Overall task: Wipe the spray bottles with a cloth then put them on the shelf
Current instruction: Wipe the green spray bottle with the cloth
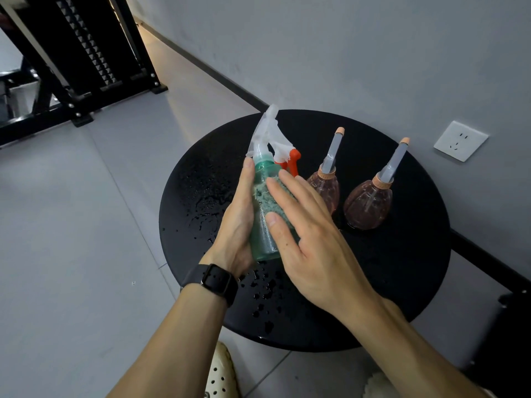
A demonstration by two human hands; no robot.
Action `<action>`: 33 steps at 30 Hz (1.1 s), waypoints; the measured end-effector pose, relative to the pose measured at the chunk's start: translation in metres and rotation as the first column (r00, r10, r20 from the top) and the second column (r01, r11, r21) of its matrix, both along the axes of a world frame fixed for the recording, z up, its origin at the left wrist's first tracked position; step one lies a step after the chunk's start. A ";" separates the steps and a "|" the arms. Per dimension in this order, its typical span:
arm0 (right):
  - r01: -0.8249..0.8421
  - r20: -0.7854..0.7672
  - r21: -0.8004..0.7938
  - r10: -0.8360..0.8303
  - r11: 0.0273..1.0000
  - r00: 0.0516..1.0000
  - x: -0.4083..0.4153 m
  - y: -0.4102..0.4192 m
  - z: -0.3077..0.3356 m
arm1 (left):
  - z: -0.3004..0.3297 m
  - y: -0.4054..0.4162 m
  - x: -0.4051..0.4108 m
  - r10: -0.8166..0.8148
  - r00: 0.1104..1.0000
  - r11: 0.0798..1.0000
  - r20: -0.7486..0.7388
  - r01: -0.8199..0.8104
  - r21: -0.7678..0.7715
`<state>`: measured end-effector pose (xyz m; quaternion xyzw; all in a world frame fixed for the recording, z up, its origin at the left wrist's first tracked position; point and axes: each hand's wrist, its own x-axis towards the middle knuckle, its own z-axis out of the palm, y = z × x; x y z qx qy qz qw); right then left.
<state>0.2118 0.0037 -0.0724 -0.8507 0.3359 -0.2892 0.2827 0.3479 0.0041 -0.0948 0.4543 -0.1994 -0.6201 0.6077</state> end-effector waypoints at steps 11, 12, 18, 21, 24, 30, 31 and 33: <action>0.035 0.014 -0.057 -0.035 0.998 0.999 0.004 -0.009 -0.001 | -0.001 0.001 -0.008 0.014 0.993 1.000 0.118 -0.015 0.013; 0.042 0.014 -0.037 -0.041 0.998 0.999 0.003 -0.012 0.000 | 0.000 0.001 -0.010 0.000 0.992 1.000 0.128 -0.004 0.031; 0.074 0.048 0.032 -0.076 0.997 0.996 0.000 -0.025 0.004 | 0.007 0.001 -0.020 -0.087 0.993 0.995 0.075 0.084 0.044; 0.078 0.047 0.051 -0.081 0.996 0.996 0.000 -0.026 0.004 | 0.010 0.003 -0.022 -0.085 0.995 0.996 0.058 0.083 0.042; 0.068 0.054 0.033 -0.070 0.997 0.996 0.000 -0.022 0.003 | 0.013 0.006 -0.022 -0.100 0.993 0.995 0.070 0.099 0.007; 0.009 0.055 0.067 -0.013 0.998 0.998 -0.001 -0.009 0.001 | 0.014 0.007 -0.012 -0.065 0.997 0.997 -0.034 0.063 -0.052; -0.001 0.055 0.064 -0.003 0.998 0.998 -0.001 -0.006 0.001 | 0.014 0.007 -0.011 -0.047 0.998 0.997 -0.047 0.044 -0.062; -0.016 0.053 0.048 0.013 0.999 0.999 -0.002 -0.002 -0.001 | 0.015 0.006 -0.009 -0.015 0.998 0.997 -0.058 0.011 -0.071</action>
